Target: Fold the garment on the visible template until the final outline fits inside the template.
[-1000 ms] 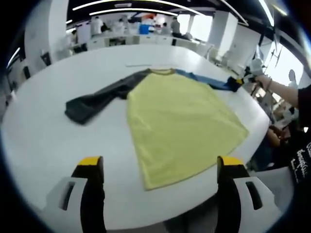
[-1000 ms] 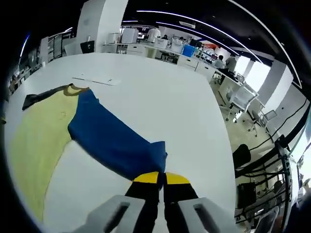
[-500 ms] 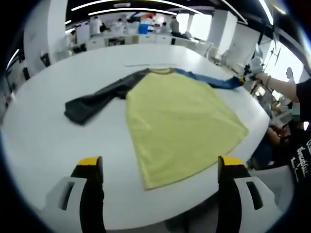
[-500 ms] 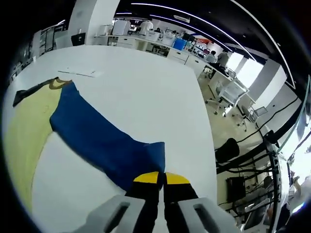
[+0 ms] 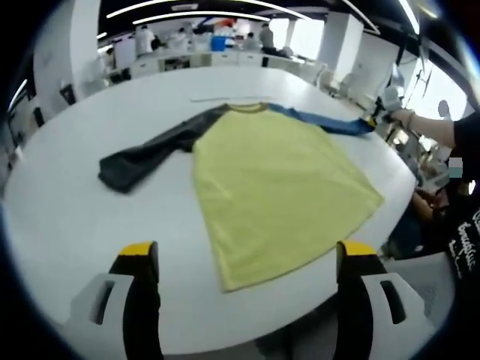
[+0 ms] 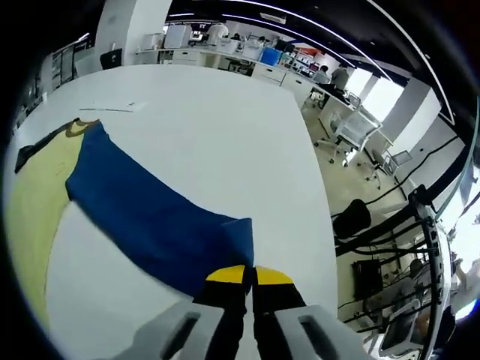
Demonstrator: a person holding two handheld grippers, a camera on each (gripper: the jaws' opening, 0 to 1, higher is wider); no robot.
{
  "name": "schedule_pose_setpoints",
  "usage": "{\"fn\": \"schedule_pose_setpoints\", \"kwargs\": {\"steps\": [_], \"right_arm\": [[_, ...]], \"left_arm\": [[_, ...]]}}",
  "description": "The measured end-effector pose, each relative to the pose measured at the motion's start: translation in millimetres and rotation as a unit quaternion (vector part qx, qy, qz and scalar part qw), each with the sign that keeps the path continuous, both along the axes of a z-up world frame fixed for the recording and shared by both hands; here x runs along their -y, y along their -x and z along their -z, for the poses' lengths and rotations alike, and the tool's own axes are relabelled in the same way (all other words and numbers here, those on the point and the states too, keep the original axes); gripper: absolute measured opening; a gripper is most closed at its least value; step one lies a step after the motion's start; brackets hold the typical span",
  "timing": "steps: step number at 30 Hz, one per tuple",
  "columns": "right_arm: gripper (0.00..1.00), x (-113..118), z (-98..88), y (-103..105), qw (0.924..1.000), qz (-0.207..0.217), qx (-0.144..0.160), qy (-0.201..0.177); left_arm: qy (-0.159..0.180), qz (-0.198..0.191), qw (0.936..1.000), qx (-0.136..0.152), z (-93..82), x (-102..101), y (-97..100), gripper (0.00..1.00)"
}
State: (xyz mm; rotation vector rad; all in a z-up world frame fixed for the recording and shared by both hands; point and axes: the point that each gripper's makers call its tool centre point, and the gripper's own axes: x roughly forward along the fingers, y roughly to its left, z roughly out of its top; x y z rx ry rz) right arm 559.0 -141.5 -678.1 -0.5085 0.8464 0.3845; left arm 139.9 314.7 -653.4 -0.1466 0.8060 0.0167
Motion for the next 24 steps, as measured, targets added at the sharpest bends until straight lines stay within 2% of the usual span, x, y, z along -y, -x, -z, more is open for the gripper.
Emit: {"fn": "schedule_pose_setpoints", "kwargs": {"steps": [8, 12, 14, 16, 20, 24], "right_arm": [[0.0, 1.6, 7.4, 3.8, 0.9998, 0.006, -0.018, 0.007], [0.0, -2.4, 5.3, 6.7, 0.9996, 0.011, -0.024, -0.006], [0.0, -2.8, 3.9, 7.0, 0.9997, 0.009, -0.023, -0.005], [0.0, 3.9, 2.8, 5.5, 0.9997, 0.011, -0.021, 0.011], [0.0, 7.3, 0.3, 3.6, 0.9995, 0.022, -0.021, -0.004], [0.0, 5.9, 0.2, 3.5, 0.9997, 0.019, -0.018, -0.001]], "left_arm": [[-0.004, 0.006, 1.0, 0.0, -1.0, 0.7, 0.9, 0.96], [-0.008, 0.005, 1.0, 0.0, -1.5, -2.0, 1.8, 0.98], [-0.009, 0.003, 1.0, 0.0, -1.4, -3.3, 2.0, 0.98], [-0.008, 0.003, 1.0, 0.0, -1.2, -4.1, 2.2, 0.98], [-0.01, 0.005, 0.9999, 0.001, -1.7, -3.4, 2.1, 0.98], [-0.008, 0.008, 0.9999, 0.0, -0.5, -2.1, 1.4, 0.98]]}}
